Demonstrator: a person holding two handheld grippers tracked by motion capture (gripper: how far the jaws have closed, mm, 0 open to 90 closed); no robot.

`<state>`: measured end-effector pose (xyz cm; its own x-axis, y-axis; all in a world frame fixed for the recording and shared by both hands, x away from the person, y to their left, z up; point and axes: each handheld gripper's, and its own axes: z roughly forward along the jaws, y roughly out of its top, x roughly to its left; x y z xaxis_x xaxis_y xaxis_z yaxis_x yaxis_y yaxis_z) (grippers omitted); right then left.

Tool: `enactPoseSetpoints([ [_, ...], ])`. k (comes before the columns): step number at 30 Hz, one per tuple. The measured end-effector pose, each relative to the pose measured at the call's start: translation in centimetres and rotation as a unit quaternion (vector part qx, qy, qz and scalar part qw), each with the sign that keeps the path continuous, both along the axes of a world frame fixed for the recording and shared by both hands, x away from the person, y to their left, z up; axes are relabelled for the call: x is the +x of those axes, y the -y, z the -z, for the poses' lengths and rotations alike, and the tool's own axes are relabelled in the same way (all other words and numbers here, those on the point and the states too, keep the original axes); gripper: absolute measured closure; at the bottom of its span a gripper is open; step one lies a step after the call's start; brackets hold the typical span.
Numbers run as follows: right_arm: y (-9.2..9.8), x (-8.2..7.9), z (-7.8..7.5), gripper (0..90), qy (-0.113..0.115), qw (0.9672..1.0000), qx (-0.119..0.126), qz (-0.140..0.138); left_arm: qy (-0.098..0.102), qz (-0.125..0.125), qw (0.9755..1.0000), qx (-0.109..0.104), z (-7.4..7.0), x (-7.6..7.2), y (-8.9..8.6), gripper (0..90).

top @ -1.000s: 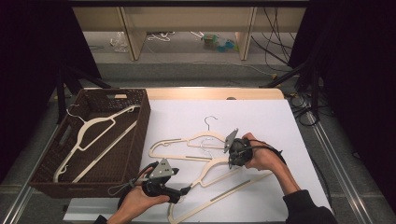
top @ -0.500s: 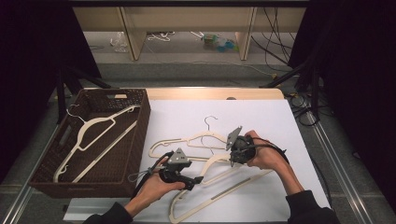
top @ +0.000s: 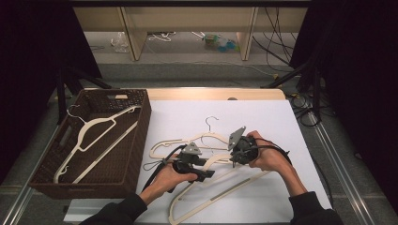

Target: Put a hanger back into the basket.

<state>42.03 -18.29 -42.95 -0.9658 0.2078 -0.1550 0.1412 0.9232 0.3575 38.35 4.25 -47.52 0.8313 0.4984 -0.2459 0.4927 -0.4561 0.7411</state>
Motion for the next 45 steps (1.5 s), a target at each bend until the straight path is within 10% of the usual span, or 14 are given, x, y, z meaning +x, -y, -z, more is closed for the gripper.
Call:
enactPoseSetpoints([
  [12, 0.0, -0.3, -0.3, 77.5, 0.003, 0.9999, 0.01, -0.008, -0.039, 0.014, 0.9982, -0.044, 0.0, 1.0, 0.4, 61.1],
  [34, 0.2, -1.0, -1.0, 77.6, 0.01, 0.9995, 0.022, -0.019, -0.048, 0.017, 0.9969, -0.06, -1.2, 1.5, -0.1, 76.3],
  [45, 0.9, -2.1, -2.3, 66.5, 0.031, 0.9984, 0.047, -0.004, -0.083, 0.021, 0.9894, -0.117, -2.3, 0.7, -0.2, 82.4],
])
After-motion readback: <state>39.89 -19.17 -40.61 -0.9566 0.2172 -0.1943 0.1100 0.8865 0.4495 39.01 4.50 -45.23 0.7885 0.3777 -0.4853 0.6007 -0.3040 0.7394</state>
